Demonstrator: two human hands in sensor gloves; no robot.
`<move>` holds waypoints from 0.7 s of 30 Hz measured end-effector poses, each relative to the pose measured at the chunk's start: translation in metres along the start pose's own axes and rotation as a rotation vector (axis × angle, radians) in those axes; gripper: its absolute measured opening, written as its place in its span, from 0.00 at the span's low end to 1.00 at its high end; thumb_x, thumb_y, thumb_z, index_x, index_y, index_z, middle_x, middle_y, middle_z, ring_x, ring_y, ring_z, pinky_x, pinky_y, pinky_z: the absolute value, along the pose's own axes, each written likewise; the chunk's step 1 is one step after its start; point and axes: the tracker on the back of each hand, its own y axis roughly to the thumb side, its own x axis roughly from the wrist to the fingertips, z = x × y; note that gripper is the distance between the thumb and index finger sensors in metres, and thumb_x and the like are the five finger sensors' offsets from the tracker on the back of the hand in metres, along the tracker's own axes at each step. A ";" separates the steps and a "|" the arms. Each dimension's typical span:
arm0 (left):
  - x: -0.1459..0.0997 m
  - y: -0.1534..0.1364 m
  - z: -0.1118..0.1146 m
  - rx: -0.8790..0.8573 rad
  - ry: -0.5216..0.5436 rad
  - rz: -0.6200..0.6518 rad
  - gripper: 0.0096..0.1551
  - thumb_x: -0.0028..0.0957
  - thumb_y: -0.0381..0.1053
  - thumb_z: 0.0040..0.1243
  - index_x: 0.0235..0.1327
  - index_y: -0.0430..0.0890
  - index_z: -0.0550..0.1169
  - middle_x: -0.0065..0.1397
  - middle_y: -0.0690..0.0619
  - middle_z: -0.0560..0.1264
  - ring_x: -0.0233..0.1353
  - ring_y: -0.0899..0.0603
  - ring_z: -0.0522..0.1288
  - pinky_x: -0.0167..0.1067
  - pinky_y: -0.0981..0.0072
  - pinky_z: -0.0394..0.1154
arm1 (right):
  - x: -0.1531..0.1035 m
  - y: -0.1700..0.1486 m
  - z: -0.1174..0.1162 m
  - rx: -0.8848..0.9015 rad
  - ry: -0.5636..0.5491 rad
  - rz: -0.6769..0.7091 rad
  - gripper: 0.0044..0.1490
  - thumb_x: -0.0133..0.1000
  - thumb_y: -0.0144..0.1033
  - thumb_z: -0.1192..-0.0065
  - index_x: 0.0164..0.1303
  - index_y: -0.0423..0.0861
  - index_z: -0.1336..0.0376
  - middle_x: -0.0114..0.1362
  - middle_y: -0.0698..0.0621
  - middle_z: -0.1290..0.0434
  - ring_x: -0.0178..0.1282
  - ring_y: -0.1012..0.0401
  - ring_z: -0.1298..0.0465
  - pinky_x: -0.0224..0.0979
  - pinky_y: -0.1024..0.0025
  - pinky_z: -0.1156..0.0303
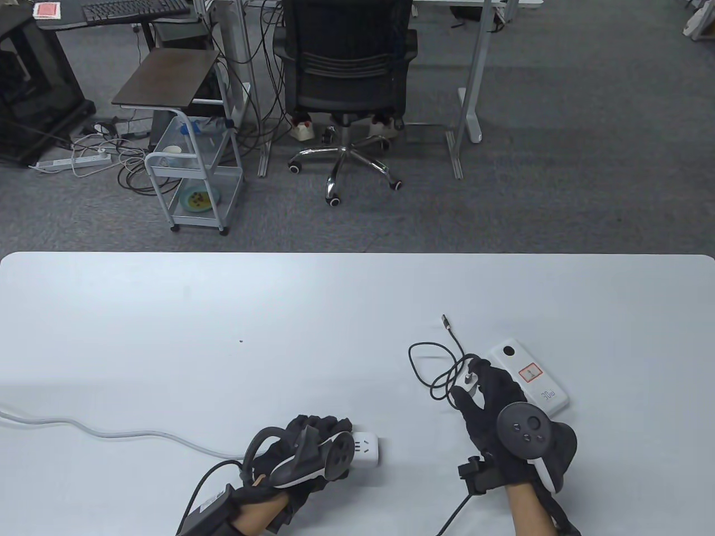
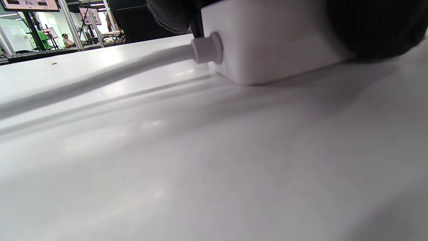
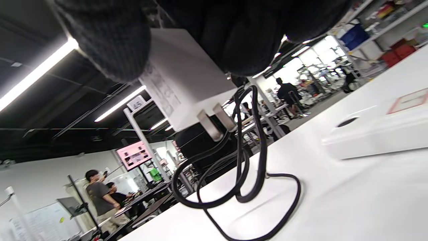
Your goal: Unplug the charger and disconnect the battery pack
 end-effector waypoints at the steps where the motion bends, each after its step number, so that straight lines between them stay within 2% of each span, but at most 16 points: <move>1: 0.000 0.000 0.000 -0.001 0.000 0.000 0.49 0.39 0.75 0.66 0.78 0.66 0.67 0.81 0.64 0.73 0.80 0.52 0.78 0.82 0.59 0.69 | 0.001 -0.005 0.003 -0.003 -0.004 -0.021 0.40 0.55 0.57 0.33 0.76 0.53 0.39 0.76 0.45 0.31 0.68 0.48 0.27 0.75 0.35 0.38; 4: 0.000 0.000 0.000 -0.002 0.000 0.001 0.49 0.39 0.75 0.66 0.78 0.66 0.67 0.81 0.64 0.73 0.80 0.52 0.78 0.83 0.59 0.69 | 0.003 -0.011 0.007 -0.051 -0.003 -0.033 0.40 0.53 0.58 0.30 0.74 0.54 0.37 0.75 0.45 0.30 0.67 0.49 0.26 0.75 0.35 0.38; 8: 0.000 0.000 0.000 0.004 0.005 0.001 0.49 0.39 0.75 0.66 0.79 0.66 0.67 0.81 0.64 0.73 0.80 0.52 0.78 0.83 0.59 0.69 | 0.005 -0.013 0.004 -0.154 0.098 -0.016 0.41 0.51 0.61 0.29 0.72 0.55 0.36 0.73 0.47 0.28 0.64 0.50 0.25 0.76 0.37 0.38; 15: -0.001 0.001 0.001 0.007 0.007 0.000 0.49 0.39 0.75 0.66 0.78 0.66 0.67 0.81 0.64 0.73 0.80 0.52 0.78 0.83 0.59 0.69 | 0.003 -0.003 -0.016 -0.402 0.225 0.039 0.41 0.49 0.61 0.27 0.71 0.55 0.35 0.72 0.48 0.28 0.63 0.51 0.25 0.78 0.37 0.40; 21: -0.001 0.001 0.001 0.007 0.007 0.001 0.49 0.39 0.75 0.66 0.78 0.66 0.67 0.81 0.64 0.73 0.80 0.52 0.78 0.83 0.59 0.69 | -0.001 0.006 -0.041 -0.625 0.409 0.102 0.40 0.49 0.61 0.27 0.70 0.56 0.35 0.73 0.49 0.29 0.63 0.51 0.25 0.78 0.37 0.40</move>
